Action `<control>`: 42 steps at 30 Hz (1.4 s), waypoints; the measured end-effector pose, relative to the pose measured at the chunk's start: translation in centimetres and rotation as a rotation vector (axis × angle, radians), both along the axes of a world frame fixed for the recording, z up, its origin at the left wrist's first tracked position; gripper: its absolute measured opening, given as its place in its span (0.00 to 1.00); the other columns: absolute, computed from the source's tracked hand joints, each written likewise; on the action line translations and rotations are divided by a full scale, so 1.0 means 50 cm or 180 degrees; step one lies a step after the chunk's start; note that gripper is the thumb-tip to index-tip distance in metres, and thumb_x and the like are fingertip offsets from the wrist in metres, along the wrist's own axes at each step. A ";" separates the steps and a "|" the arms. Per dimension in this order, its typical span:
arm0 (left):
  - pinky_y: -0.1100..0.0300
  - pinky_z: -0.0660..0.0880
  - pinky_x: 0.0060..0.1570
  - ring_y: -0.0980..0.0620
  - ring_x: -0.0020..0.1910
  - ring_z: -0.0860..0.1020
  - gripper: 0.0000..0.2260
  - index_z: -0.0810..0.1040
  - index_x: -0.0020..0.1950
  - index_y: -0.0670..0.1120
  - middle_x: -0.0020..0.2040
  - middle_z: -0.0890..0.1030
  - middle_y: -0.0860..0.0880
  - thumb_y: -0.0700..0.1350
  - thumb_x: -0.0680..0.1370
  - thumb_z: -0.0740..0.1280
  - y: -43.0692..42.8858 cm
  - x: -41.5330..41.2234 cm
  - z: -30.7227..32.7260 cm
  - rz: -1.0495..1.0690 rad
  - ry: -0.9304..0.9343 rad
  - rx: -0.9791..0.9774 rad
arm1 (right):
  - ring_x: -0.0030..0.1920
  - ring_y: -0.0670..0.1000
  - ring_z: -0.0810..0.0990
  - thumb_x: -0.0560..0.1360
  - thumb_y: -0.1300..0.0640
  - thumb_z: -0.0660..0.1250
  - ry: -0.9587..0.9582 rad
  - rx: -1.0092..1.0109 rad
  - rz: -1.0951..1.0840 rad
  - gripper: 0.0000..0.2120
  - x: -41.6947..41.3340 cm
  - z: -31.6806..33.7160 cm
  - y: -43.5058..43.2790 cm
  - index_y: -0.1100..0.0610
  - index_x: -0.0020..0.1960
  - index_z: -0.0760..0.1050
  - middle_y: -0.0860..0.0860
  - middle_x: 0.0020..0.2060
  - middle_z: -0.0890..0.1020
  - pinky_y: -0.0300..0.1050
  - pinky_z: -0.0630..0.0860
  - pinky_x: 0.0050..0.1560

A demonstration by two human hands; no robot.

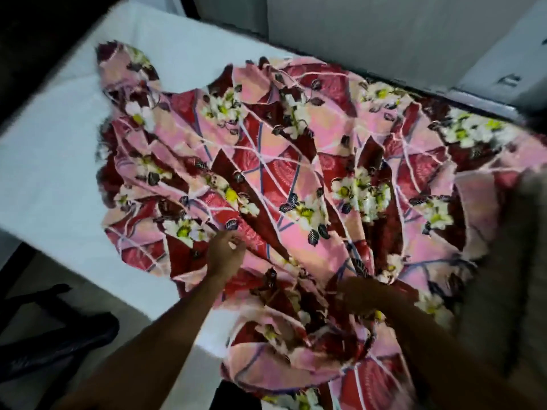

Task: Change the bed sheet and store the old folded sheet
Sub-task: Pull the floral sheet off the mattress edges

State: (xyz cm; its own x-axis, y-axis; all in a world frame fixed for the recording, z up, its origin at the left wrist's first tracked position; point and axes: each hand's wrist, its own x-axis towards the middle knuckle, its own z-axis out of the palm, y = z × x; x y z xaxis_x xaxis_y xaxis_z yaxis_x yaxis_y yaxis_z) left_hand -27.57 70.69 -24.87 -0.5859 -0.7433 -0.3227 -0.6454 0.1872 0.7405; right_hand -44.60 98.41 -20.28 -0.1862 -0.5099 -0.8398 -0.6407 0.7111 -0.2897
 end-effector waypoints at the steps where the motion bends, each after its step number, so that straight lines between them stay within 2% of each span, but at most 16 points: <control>1: 0.49 0.80 0.49 0.42 0.46 0.82 0.13 0.84 0.50 0.47 0.44 0.83 0.45 0.50 0.69 0.68 -0.024 -0.006 0.004 -0.0018 -0.0078 -0.0199 | 0.61 0.56 0.80 0.78 0.52 0.68 0.0056 -0.0167 -0.0052 0.15 -0.014 0.005 -0.016 0.52 0.64 0.78 0.53 0.61 0.81 0.45 0.75 0.58; 5: 0.47 0.76 0.55 0.38 0.57 0.79 0.22 0.80 0.64 0.42 0.57 0.82 0.39 0.47 0.72 0.75 -0.108 -0.032 0.020 -0.0353 -0.0595 -0.1010 | 0.62 0.56 0.78 0.72 0.55 0.72 0.0948 -0.1492 -0.0949 0.20 -0.073 0.006 -0.117 0.48 0.63 0.77 0.50 0.64 0.78 0.42 0.72 0.56; 9: 0.35 0.67 0.67 0.36 0.74 0.64 0.34 0.69 0.75 0.53 0.76 0.68 0.43 0.67 0.73 0.65 -0.244 -0.069 -0.001 -0.0668 -0.1151 -0.1524 | 0.78 0.61 0.55 0.70 0.38 0.73 0.1453 -0.1163 -0.1089 0.44 -0.095 -0.028 -0.249 0.40 0.78 0.53 0.53 0.80 0.53 0.65 0.63 0.71; 11: 0.29 0.57 0.71 0.35 0.79 0.53 0.39 0.57 0.80 0.57 0.82 0.53 0.46 0.69 0.73 0.66 -0.327 -0.110 -0.013 -0.0604 -0.1375 -0.1494 | 0.80 0.63 0.45 0.69 0.33 0.73 0.1617 -0.1116 -0.1178 0.52 -0.125 -0.051 -0.307 0.40 0.80 0.43 0.53 0.81 0.43 0.71 0.55 0.73; 13: 0.27 0.56 0.71 0.34 0.79 0.48 0.45 0.48 0.81 0.58 0.83 0.45 0.44 0.67 0.72 0.70 -0.410 -0.162 -0.019 -0.0298 -0.1465 -0.1205 | 0.79 0.65 0.44 0.68 0.32 0.73 0.1630 -0.1076 -0.1576 0.54 -0.158 -0.084 -0.351 0.41 0.80 0.42 0.54 0.81 0.42 0.73 0.56 0.71; 14: 0.30 0.58 0.72 0.33 0.79 0.49 0.46 0.48 0.82 0.56 0.82 0.45 0.41 0.63 0.73 0.72 -0.447 -0.186 -0.023 -0.0128 -0.1483 -0.1025 | 0.79 0.66 0.46 0.69 0.33 0.72 0.1576 -0.1064 -0.1794 0.52 -0.173 -0.099 -0.367 0.43 0.80 0.44 0.55 0.81 0.43 0.73 0.57 0.71; 16: 0.41 0.64 0.71 0.33 0.76 0.61 0.36 0.59 0.81 0.48 0.78 0.60 0.36 0.52 0.77 0.71 -0.495 -0.220 -0.037 0.0046 -0.1321 -0.0832 | 0.78 0.66 0.52 0.71 0.38 0.70 0.1564 -0.0916 -0.2016 0.43 -0.190 -0.118 -0.386 0.45 0.79 0.52 0.56 0.80 0.52 0.72 0.62 0.70; 18: 0.50 0.70 0.64 0.37 0.66 0.75 0.17 0.77 0.69 0.42 0.65 0.78 0.38 0.42 0.80 0.66 -0.492 -0.241 -0.052 0.0025 -0.0832 -0.1011 | 0.72 0.65 0.63 0.74 0.45 0.68 0.1897 -0.0856 -0.1891 0.34 -0.191 -0.133 -0.386 0.48 0.76 0.59 0.57 0.74 0.64 0.67 0.68 0.65; 20: 0.53 0.73 0.57 0.39 0.57 0.80 0.12 0.83 0.60 0.41 0.56 0.83 0.39 0.39 0.79 0.64 -0.436 -0.260 -0.057 -0.0002 -0.0479 -0.1118 | 0.64 0.65 0.72 0.76 0.55 0.65 0.2008 -0.1181 -0.1836 0.26 -0.182 -0.135 -0.368 0.54 0.73 0.67 0.59 0.65 0.73 0.61 0.74 0.58; 24: 0.55 0.72 0.48 0.40 0.52 0.80 0.13 0.85 0.55 0.43 0.50 0.84 0.39 0.39 0.77 0.62 -0.244 -0.318 -0.040 -0.0270 -0.0118 -0.0629 | 0.56 0.62 0.80 0.75 0.62 0.68 0.1661 -0.1846 -0.2253 0.20 -0.168 -0.106 -0.290 0.58 0.67 0.78 0.60 0.58 0.81 0.51 0.76 0.55; 28: 0.54 0.75 0.45 0.41 0.48 0.82 0.18 0.84 0.53 0.43 0.49 0.85 0.39 0.47 0.72 0.59 0.052 -0.338 -0.039 -0.2401 -0.0280 0.0342 | 0.45 0.54 0.84 0.70 0.58 0.67 0.1950 -0.2117 -0.2879 0.16 -0.159 -0.070 -0.161 0.56 0.56 0.84 0.55 0.48 0.86 0.42 0.77 0.45; 31: 0.52 0.77 0.40 0.40 0.44 0.83 0.19 0.82 0.51 0.44 0.46 0.84 0.39 0.56 0.72 0.62 0.217 -0.325 -0.024 -0.3603 -0.0521 0.0632 | 0.51 0.54 0.82 0.67 0.47 0.63 0.2227 -0.1803 -0.4064 0.21 -0.156 -0.078 -0.034 0.53 0.56 0.82 0.52 0.51 0.84 0.46 0.77 0.53; 34: 0.53 0.79 0.43 0.47 0.46 0.83 0.11 0.83 0.50 0.49 0.46 0.85 0.49 0.52 0.73 0.65 0.247 -0.328 0.005 -0.3364 0.0100 0.0691 | 0.63 0.62 0.76 0.71 0.34 0.68 0.2595 -0.0660 -0.5039 0.33 -0.143 -0.094 0.084 0.52 0.68 0.71 0.59 0.63 0.78 0.57 0.72 0.64; 36: 0.54 0.80 0.48 0.50 0.48 0.83 0.12 0.84 0.51 0.50 0.48 0.86 0.52 0.51 0.72 0.66 0.212 -0.334 0.016 -0.2926 0.0430 0.0581 | 0.64 0.66 0.74 0.70 0.33 0.70 0.2408 -0.0003 -0.5120 0.37 -0.130 -0.106 0.130 0.56 0.69 0.68 0.64 0.65 0.75 0.59 0.71 0.64; 39: 0.55 0.78 0.54 0.48 0.52 0.81 0.16 0.83 0.56 0.45 0.52 0.84 0.47 0.51 0.72 0.69 0.128 -0.349 0.010 -0.2499 0.0620 0.0051 | 0.52 0.64 0.81 0.71 0.46 0.67 0.2181 0.0032 -0.4933 0.17 -0.131 -0.134 0.136 0.59 0.52 0.77 0.61 0.50 0.81 0.51 0.76 0.50; 42: 0.56 0.74 0.55 0.47 0.56 0.77 0.19 0.79 0.64 0.45 0.55 0.80 0.46 0.48 0.74 0.74 0.066 -0.350 -0.011 -0.2390 0.0316 -0.0145 | 0.47 0.61 0.82 0.73 0.58 0.61 0.1890 -0.0418 -0.5404 0.10 -0.143 -0.125 0.082 0.61 0.46 0.79 0.59 0.41 0.81 0.44 0.70 0.42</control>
